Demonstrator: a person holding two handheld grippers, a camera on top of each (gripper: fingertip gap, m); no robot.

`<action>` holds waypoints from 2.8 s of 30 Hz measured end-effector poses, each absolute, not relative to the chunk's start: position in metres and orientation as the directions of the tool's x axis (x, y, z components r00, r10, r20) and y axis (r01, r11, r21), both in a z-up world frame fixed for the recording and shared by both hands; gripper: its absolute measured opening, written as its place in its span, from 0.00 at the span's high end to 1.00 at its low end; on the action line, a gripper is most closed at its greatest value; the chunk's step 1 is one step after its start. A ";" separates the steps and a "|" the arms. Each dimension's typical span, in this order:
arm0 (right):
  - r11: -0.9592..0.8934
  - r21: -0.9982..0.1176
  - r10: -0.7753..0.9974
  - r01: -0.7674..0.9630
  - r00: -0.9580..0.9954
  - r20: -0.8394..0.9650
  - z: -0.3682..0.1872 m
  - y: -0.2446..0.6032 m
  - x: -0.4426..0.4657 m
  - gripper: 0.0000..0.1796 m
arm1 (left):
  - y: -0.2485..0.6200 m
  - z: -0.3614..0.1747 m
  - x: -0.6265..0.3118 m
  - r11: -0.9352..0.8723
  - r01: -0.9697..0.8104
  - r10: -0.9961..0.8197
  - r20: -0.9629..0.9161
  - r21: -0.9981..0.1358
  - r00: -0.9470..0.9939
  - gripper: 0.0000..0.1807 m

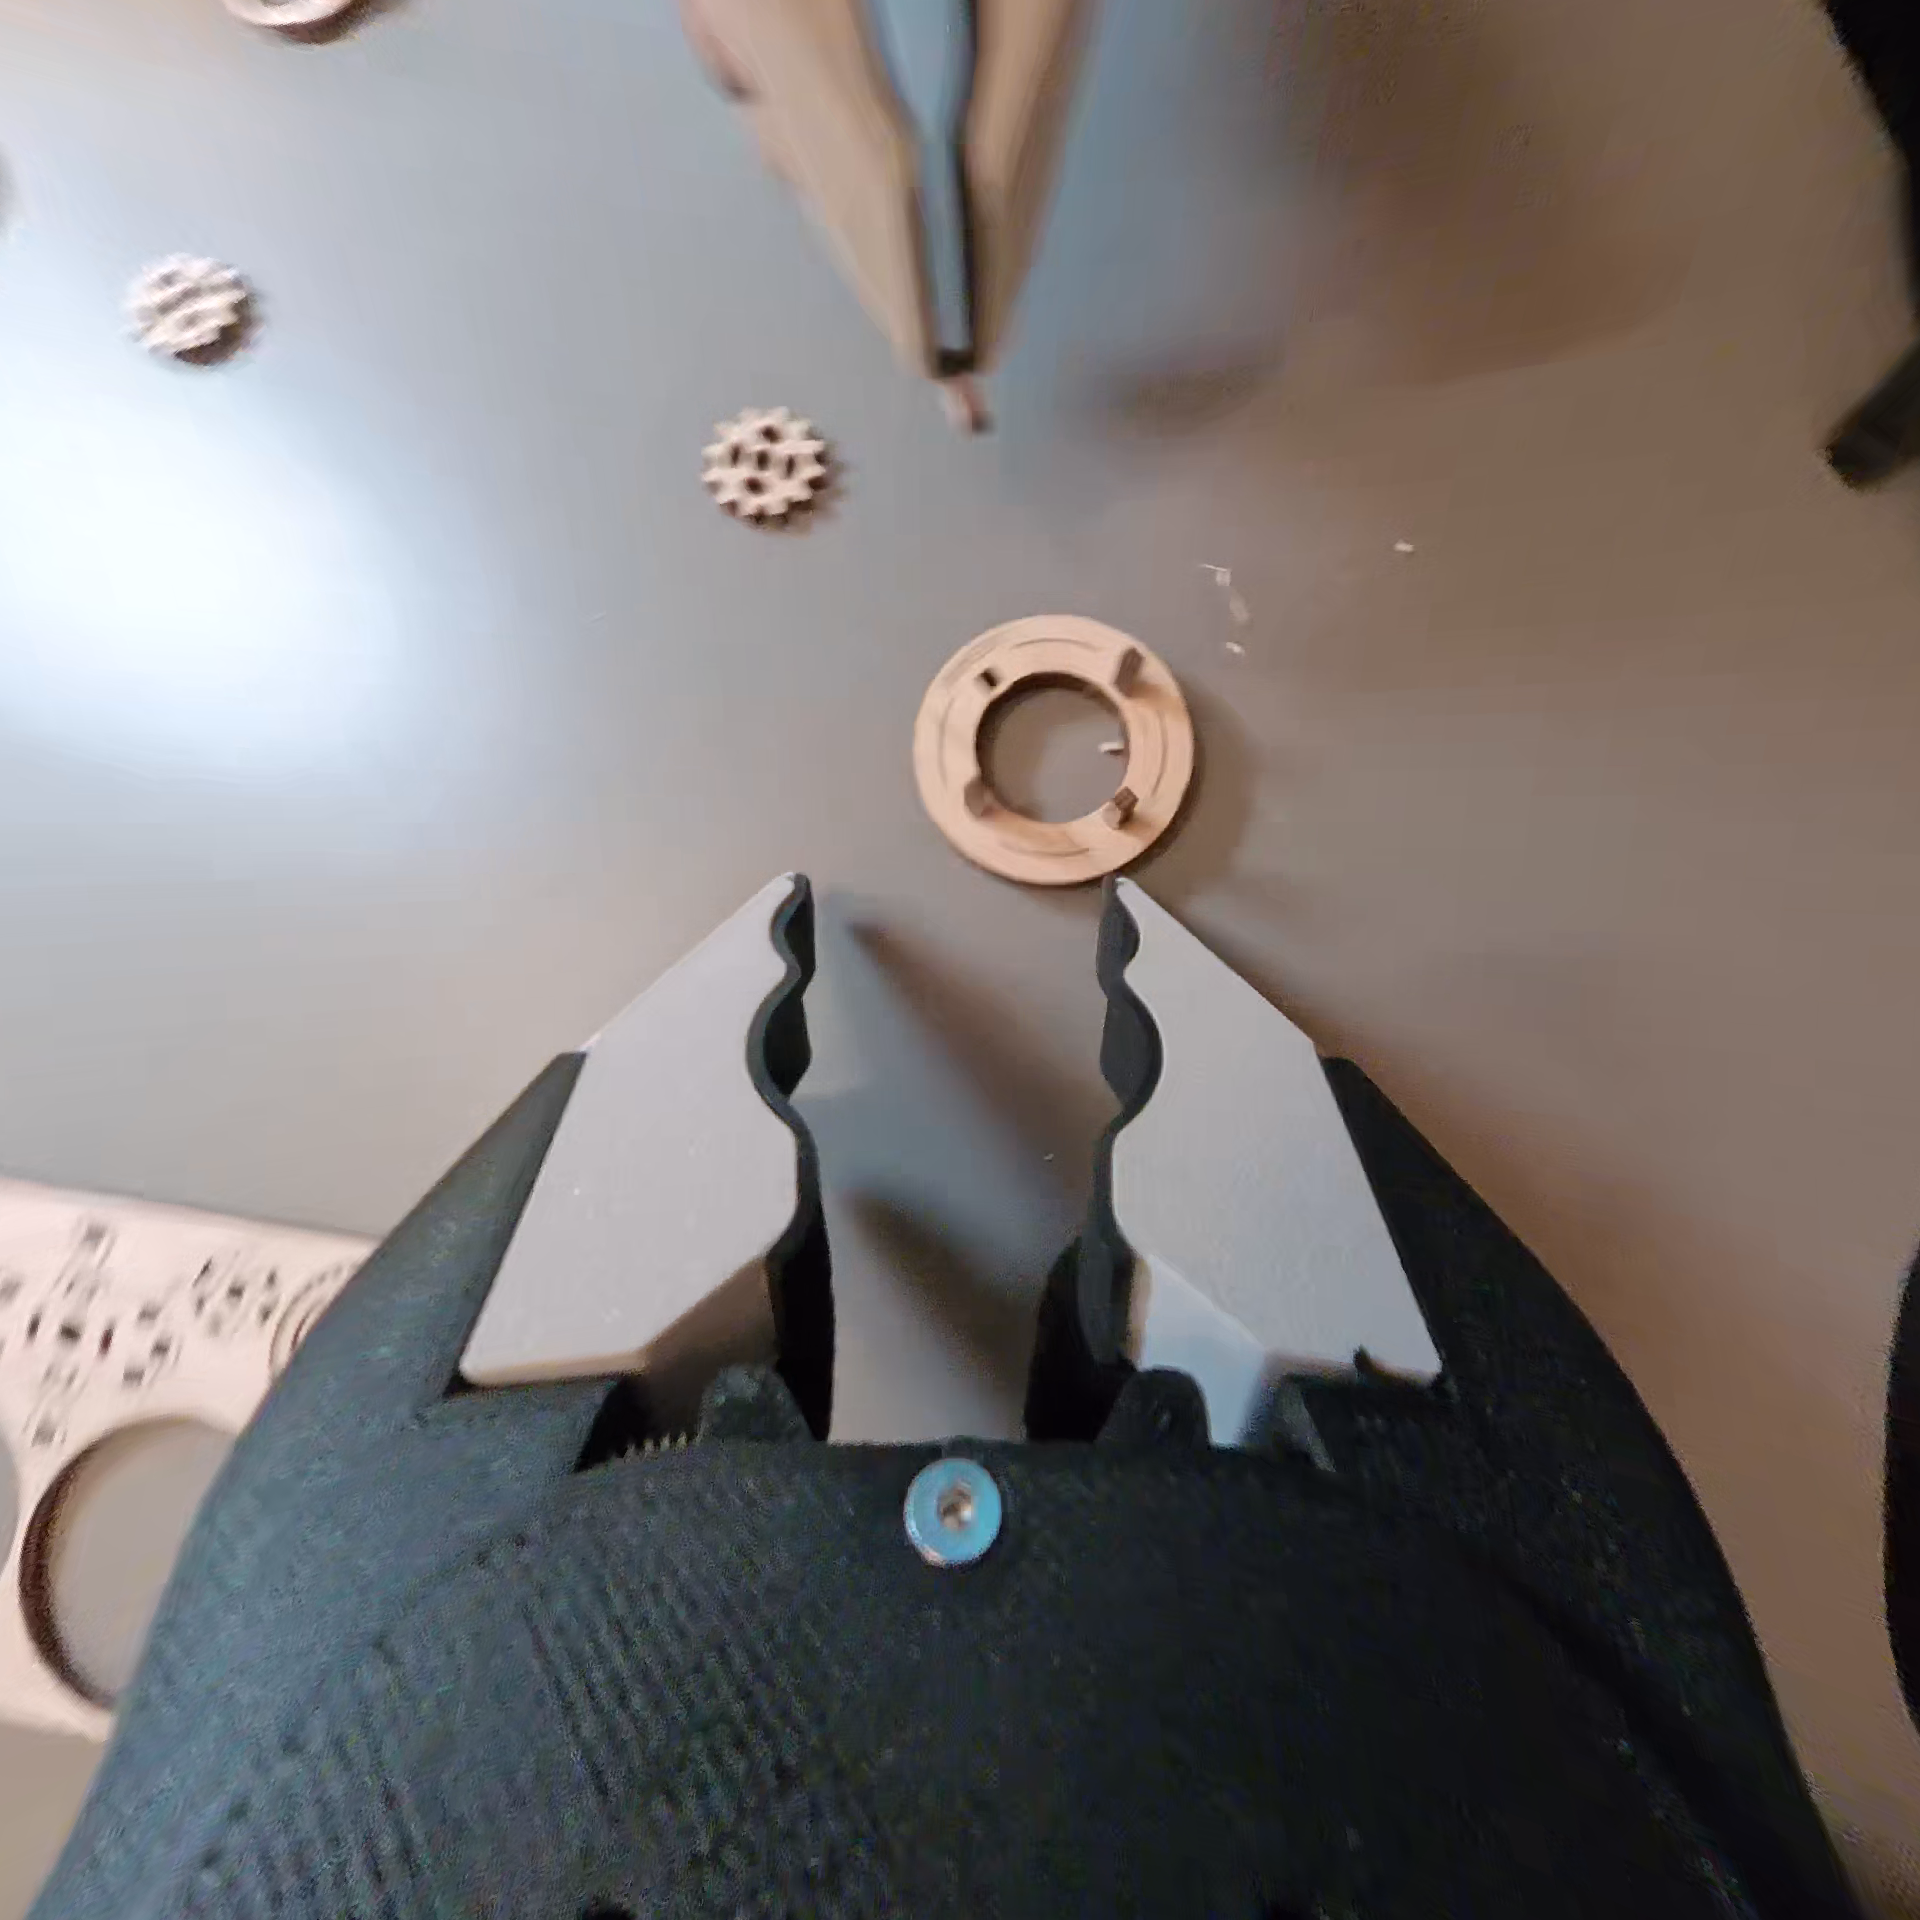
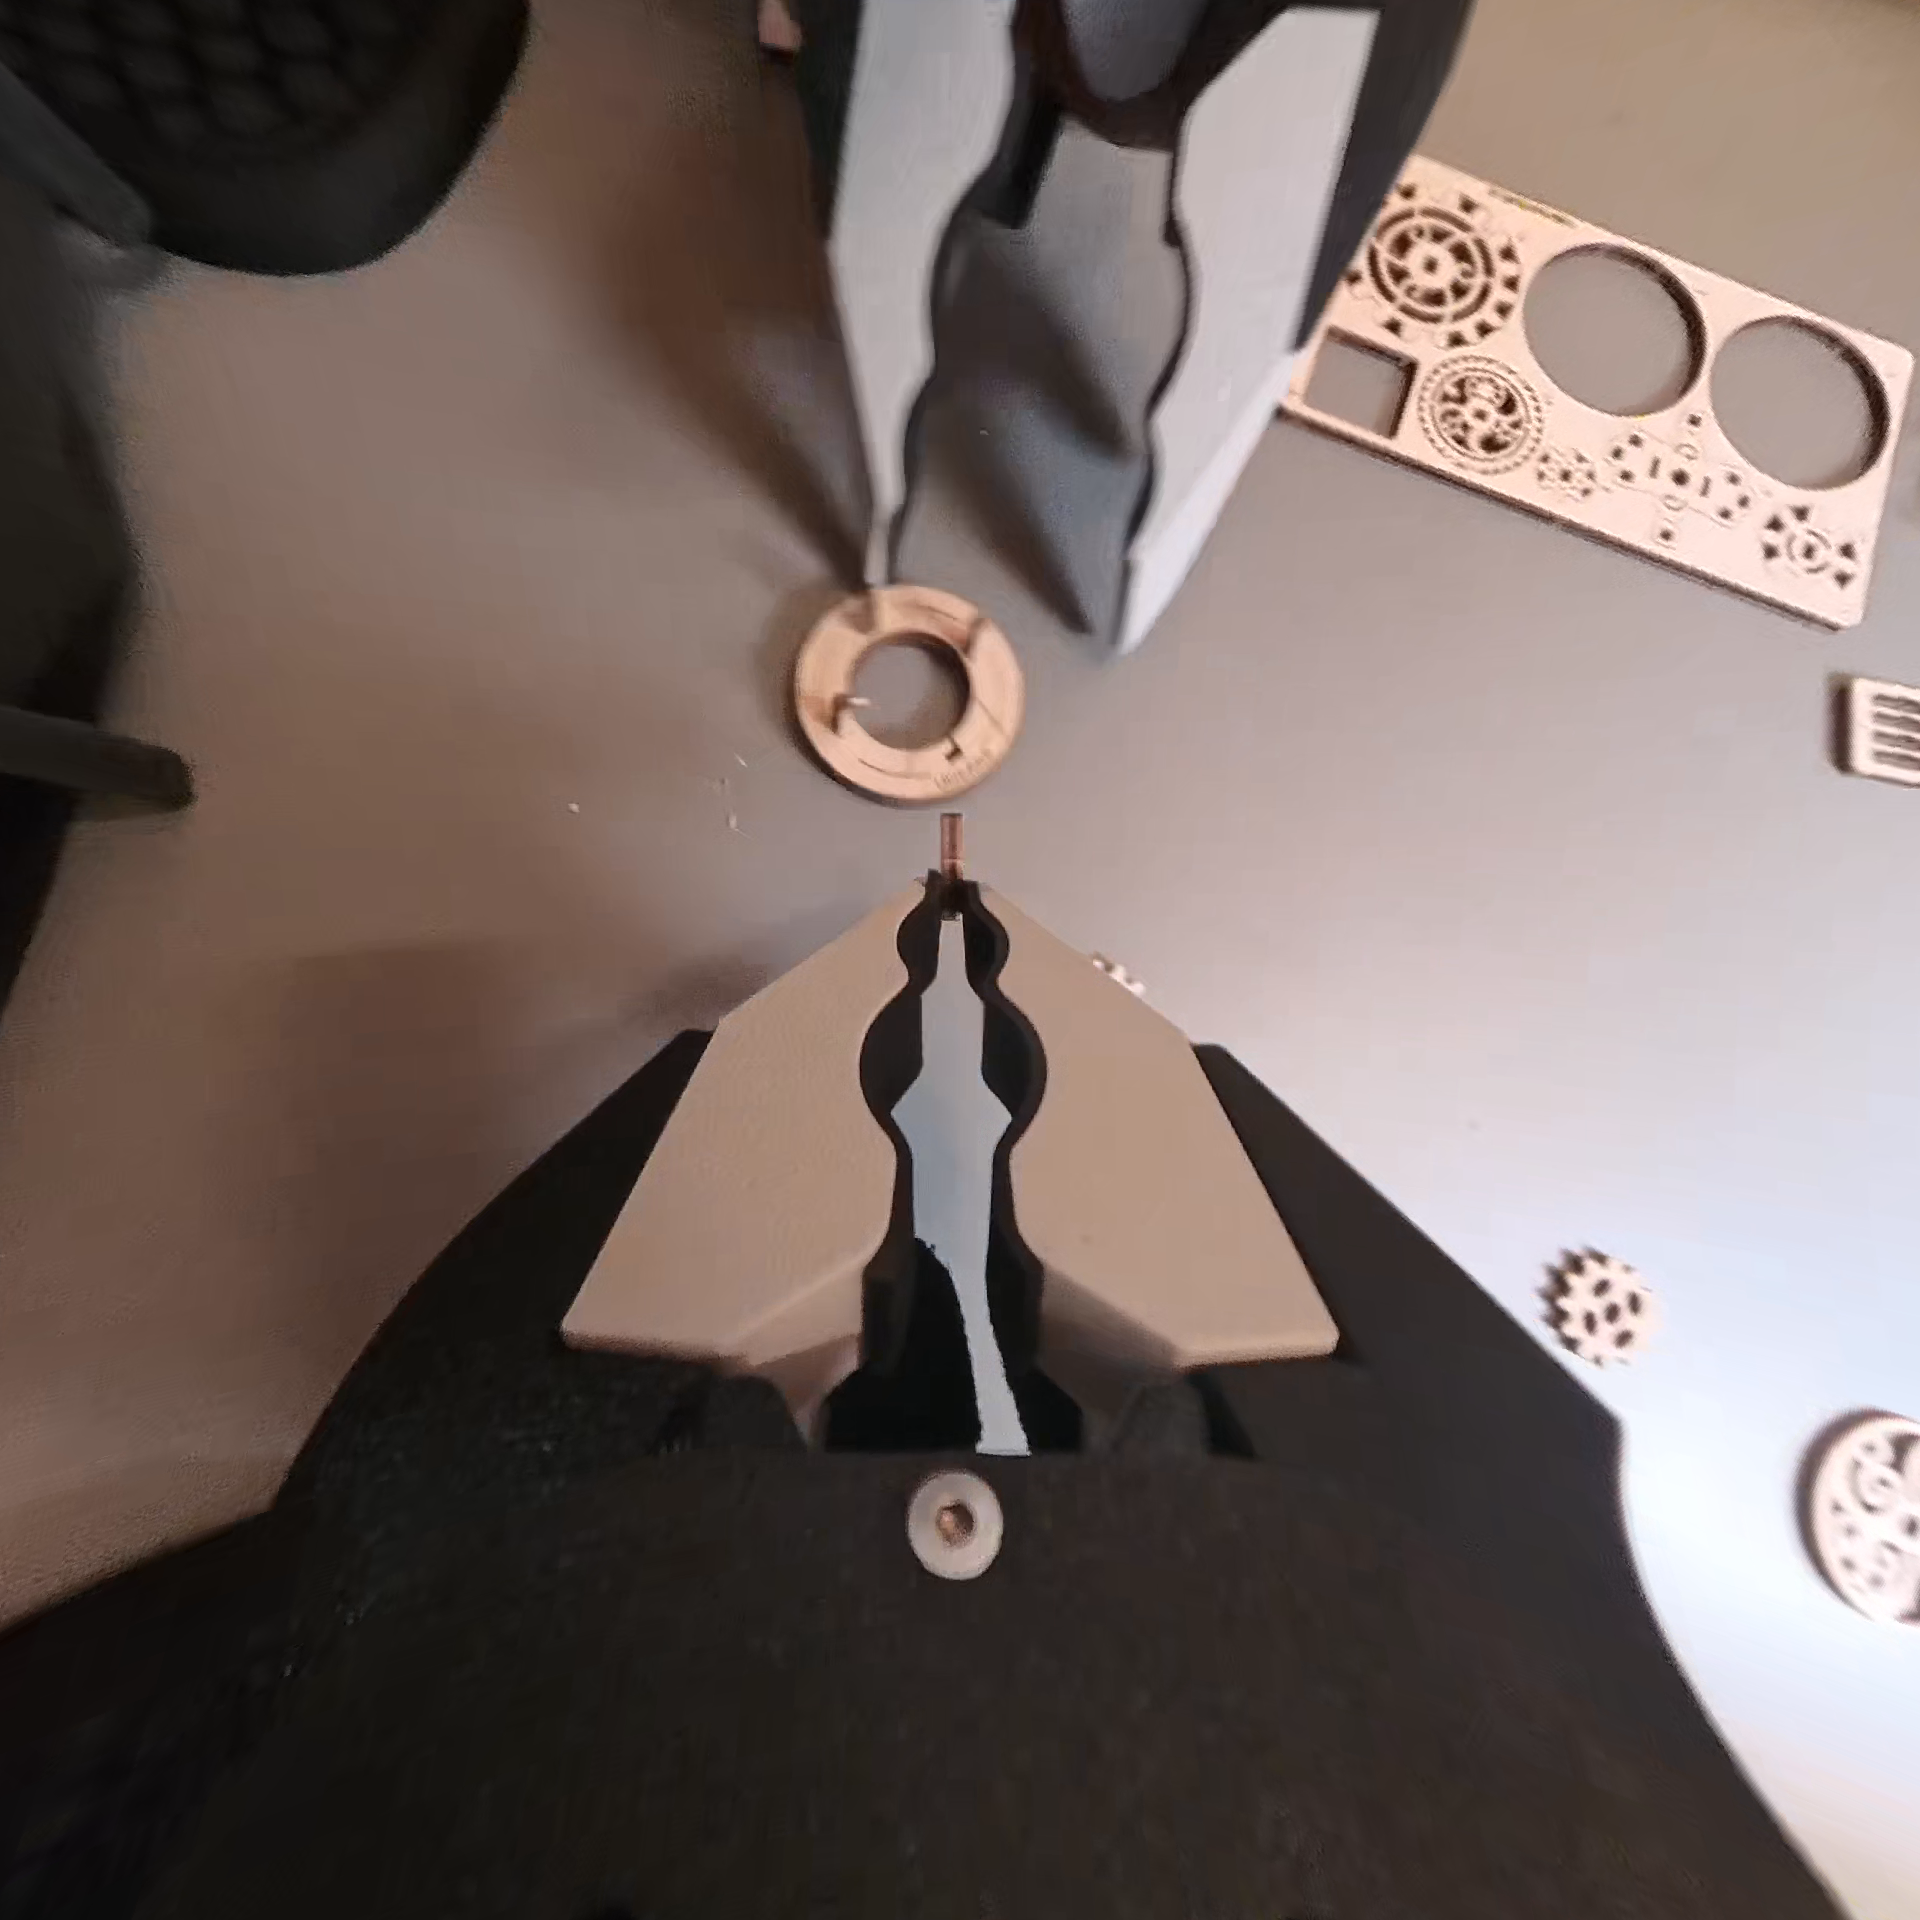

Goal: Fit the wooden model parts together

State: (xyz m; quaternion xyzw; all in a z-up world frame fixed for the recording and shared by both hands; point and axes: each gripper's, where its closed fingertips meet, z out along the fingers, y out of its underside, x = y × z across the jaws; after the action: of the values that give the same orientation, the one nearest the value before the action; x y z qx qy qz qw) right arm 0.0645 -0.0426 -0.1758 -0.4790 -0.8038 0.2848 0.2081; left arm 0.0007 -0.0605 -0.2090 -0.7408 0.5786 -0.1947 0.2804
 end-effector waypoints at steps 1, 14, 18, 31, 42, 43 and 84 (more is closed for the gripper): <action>0.373 -0.669 0.890 0.643 -0.451 0.062 -0.178 -0.047 0.064 0.99 | -0.054 -0.206 -0.005 -0.212 -0.728 -0.944 -0.055 -0.652 0.325 0.73; 0.278 -0.777 0.947 0.565 -0.296 0.123 -0.180 -0.021 0.056 0.99 | -0.064 -0.195 0.034 -0.446 -0.488 -0.795 0.083 -0.750 0.601 0.48; 0.256 -0.819 0.955 0.513 -0.264 0.133 -0.168 -0.014 0.055 1.00 | -0.067 -0.206 0.045 -0.422 -0.567 -0.840 0.071 -0.707 0.537 0.64; 0.281 -0.821 0.923 0.496 -0.374 0.090 -0.181 -0.039 0.054 0.99 | -0.069 -0.196 0.040 -0.385 -0.502 -0.853 0.091 -0.774 0.513 0.62; 0.299 -0.888 0.884 0.350 -0.452 0.120 -0.157 -0.066 0.050 0.99 | -0.067 -0.146 0.053 -0.253 -0.380 -0.833 0.000 -0.890 0.554 0.89; 0.302 -0.887 0.883 0.348 -0.454 0.122 -0.156 -0.068 0.050 0.99 | -0.068 -0.146 0.055 -0.251 -0.378 -0.834 0.001 -0.891 0.552 0.91; -0.067 -0.987 0.854 0.148 -0.502 -0.133 -0.102 -0.078 0.051 0.98 | -0.074 -0.100 0.057 -0.178 0.087 -0.866 0.198 -0.980 0.459 0.99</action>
State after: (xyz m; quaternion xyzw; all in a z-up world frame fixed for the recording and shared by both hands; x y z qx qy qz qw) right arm 0.0510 -0.0778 -0.1017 -0.4055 -0.6181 0.6075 0.2907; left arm 0.0571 -0.0745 -0.0997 -0.6409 0.3039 -0.4219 0.5647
